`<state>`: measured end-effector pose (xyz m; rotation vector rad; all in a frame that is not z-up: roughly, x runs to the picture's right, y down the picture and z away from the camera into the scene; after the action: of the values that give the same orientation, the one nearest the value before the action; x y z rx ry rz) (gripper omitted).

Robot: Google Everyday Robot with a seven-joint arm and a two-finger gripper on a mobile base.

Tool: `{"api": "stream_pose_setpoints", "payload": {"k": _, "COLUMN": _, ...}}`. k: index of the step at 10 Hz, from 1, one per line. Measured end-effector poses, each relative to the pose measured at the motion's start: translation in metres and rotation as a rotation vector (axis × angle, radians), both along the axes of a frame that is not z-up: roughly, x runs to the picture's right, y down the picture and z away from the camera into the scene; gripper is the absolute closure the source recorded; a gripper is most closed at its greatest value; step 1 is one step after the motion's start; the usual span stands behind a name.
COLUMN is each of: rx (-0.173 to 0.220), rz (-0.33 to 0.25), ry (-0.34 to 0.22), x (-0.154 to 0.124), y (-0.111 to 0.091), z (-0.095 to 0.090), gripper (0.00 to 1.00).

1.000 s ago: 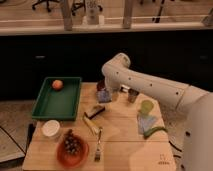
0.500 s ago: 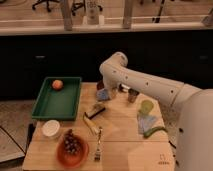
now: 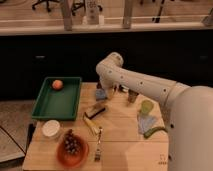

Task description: Wipe tray with sponge

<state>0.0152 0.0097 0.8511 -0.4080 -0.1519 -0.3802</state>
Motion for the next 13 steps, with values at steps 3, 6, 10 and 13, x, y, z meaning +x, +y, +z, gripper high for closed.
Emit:
{"api": "stream_pose_setpoints", "payload": {"k": 3, "rx": 0.004, "rz": -0.040, "ry": -0.024, "x": -0.016, "y": -0.005, "z": 0.008, "gripper": 0.97}}
{"api": "stream_pose_setpoints", "payload": {"k": 6, "rx": 0.010, "rz": -0.079, "ry": -0.034, "x": -0.023, "y": -0.010, "z": 0.012, "gripper": 0.97}}
{"api": "stream_pose_setpoints", "payload": {"k": 10, "rx": 0.027, "rz": -0.140, "ry": -0.057, "x": -0.046, "y": -0.021, "z": 0.015, "gripper": 0.97}}
{"api": "stream_pose_setpoints", "payload": {"k": 13, "rx": 0.032, "rz": -0.180, "ry": -0.073, "x": -0.065, "y": -0.023, "z": 0.019, "gripper": 0.97}}
